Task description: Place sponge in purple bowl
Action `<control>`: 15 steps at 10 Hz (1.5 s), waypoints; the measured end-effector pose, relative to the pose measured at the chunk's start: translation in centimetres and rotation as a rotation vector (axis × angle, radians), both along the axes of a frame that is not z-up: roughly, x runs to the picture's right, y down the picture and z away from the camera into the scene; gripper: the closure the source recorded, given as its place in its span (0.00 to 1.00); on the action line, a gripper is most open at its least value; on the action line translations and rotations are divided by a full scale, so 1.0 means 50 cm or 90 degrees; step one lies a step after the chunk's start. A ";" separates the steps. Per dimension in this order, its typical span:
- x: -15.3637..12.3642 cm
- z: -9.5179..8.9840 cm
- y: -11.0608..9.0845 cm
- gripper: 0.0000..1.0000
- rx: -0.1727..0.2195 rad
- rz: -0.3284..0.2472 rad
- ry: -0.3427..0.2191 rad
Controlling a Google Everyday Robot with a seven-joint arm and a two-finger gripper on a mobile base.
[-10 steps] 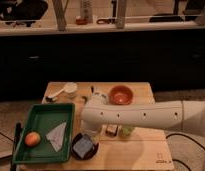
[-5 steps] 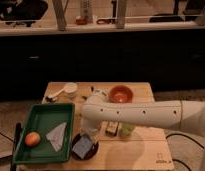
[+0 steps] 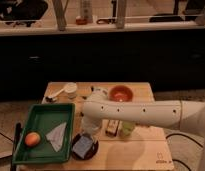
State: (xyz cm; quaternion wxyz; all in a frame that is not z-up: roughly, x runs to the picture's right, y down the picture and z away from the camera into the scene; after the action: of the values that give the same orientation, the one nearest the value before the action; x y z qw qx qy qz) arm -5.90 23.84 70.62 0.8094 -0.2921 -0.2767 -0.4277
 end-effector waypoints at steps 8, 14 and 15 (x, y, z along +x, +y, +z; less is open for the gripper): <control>-0.001 0.002 -0.004 0.20 -0.007 -0.018 -0.013; 0.003 -0.004 -0.003 0.20 0.005 -0.010 -0.023; 0.004 -0.004 -0.003 0.20 0.006 -0.010 -0.024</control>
State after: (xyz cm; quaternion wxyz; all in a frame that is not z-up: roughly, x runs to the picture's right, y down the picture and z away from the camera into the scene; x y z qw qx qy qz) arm -5.72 23.69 70.42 0.8024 -0.2821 -0.2872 -0.4406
